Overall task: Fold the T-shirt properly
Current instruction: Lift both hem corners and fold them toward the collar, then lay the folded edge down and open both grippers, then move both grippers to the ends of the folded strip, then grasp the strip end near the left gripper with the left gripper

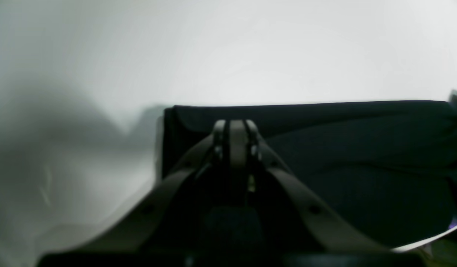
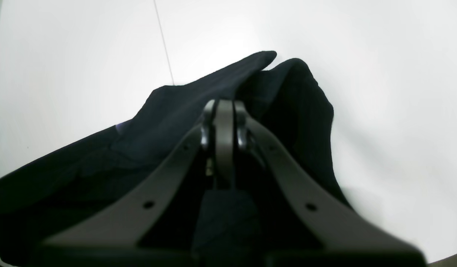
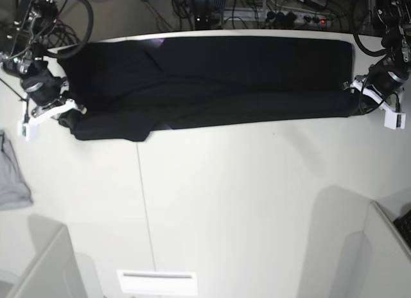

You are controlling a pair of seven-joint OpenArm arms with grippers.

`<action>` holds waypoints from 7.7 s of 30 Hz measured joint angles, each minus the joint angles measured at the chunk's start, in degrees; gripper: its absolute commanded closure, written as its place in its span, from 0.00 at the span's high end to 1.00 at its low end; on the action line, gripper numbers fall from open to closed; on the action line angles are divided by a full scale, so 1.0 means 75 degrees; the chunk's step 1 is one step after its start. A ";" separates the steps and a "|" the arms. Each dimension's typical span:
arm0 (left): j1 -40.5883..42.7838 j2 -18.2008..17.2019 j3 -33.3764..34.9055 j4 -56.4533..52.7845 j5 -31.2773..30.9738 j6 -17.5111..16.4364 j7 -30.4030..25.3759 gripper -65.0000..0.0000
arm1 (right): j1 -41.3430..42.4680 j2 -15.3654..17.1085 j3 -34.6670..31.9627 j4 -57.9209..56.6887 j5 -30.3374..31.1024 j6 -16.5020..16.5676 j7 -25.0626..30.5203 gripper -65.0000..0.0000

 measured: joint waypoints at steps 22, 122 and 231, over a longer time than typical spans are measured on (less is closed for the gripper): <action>0.0431 -0.0020 0.0000 0.0009 0.0023 0.0009 -0.0009 0.00 | -0.0784 -0.0023 0.1139 0.0003 0.2326 -0.0006 -0.0737 0.00; 0.0052 0.1545 0.0236 -0.1682 0.2541 -0.0012 -0.0256 0.00 | 0.0554 -0.1364 0.0364 -0.2626 -0.2267 0.2547 -0.0527 0.00; -0.3042 0.0970 0.0175 -0.3960 0.1259 0.0058 0.0522 1.00 | 0.2637 -0.1944 -0.1250 -0.1617 -0.3824 0.0938 0.0143 0.00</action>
